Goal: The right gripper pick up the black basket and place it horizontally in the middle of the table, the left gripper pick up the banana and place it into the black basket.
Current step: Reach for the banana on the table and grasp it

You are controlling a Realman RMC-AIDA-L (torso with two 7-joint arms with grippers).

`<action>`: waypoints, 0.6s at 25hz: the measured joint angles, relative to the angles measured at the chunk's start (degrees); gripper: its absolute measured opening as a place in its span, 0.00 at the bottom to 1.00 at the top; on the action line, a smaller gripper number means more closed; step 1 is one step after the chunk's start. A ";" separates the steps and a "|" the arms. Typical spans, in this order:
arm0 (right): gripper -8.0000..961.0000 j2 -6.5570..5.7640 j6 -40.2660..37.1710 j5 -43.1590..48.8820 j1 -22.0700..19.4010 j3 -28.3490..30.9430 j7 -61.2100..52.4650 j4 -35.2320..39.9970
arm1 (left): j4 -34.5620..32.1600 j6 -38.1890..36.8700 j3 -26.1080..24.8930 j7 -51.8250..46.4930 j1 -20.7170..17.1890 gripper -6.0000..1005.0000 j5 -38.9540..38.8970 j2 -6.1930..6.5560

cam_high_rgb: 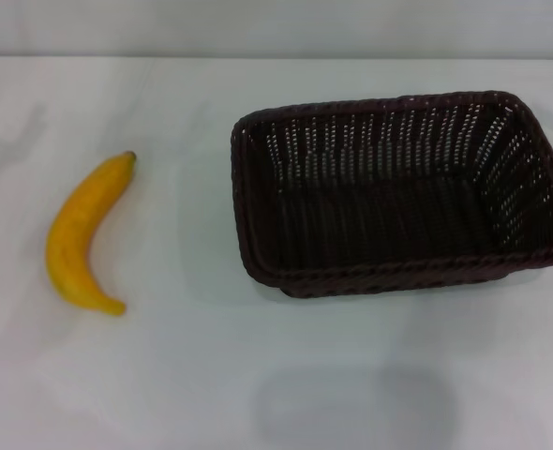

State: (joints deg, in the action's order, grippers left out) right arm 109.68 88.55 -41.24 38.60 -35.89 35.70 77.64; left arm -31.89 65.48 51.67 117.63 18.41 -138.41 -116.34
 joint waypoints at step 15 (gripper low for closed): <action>0.71 2.54 -12.84 -47.62 -17.74 13.01 59.32 -22.44 | -29.27 1.97 -0.46 -86.12 4.90 0.85 64.33 9.98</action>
State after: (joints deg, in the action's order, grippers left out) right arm 112.21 75.71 -88.86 20.86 -22.88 95.03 55.21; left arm -61.16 67.45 51.21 31.51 23.31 -74.08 -106.36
